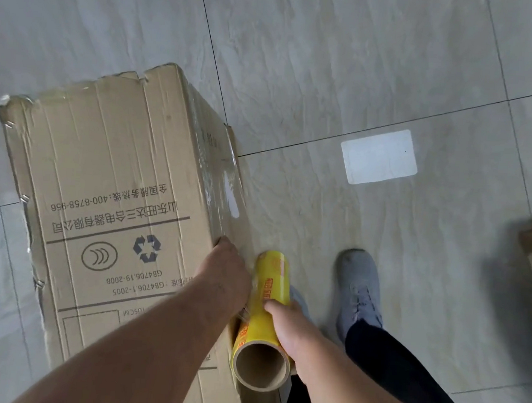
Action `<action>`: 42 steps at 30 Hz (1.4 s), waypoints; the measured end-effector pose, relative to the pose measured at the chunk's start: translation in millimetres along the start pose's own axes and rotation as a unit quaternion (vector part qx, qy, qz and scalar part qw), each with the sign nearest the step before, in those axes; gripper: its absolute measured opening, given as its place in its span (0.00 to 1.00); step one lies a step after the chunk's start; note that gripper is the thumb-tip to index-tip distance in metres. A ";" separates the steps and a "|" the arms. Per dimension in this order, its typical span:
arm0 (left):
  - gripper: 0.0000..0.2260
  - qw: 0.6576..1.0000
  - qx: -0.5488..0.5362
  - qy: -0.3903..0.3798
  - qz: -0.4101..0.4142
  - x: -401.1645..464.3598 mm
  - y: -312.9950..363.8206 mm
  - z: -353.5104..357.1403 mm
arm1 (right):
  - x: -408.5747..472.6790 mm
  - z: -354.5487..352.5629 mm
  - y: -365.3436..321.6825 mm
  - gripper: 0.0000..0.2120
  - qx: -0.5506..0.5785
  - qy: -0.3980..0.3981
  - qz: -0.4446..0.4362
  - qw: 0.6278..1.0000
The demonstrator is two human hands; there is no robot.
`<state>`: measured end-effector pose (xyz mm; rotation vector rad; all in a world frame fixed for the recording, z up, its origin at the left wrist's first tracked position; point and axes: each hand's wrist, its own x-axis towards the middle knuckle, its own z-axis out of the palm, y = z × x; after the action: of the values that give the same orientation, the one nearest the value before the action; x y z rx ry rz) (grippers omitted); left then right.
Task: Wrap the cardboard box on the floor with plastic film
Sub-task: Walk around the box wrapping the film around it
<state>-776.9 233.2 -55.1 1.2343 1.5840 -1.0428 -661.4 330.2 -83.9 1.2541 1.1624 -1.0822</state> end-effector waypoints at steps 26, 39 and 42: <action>0.26 0.997 0.013 0.010 -0.069 1.7 59.5 18.1 | 15.7 9.6 38.5 0.45 0.038 -0.049 -0.011 0.998; 0.15 0.993 -0.096 0.058 0.044 -1.9 67.6 13.9 | 46.9 16.2 103.7 0.54 0.144 -0.034 0.018 0.989; 0.11 0.989 -0.128 0.031 0.066 -7.2 79.2 12.0 | 64.3 17.8 120.0 0.55 -0.032 0.036 -0.032 0.998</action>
<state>-696.6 233.0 -60.4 1.1863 1.6035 -0.6984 -534.2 318.8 -134.3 1.2218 1.2890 -1.0457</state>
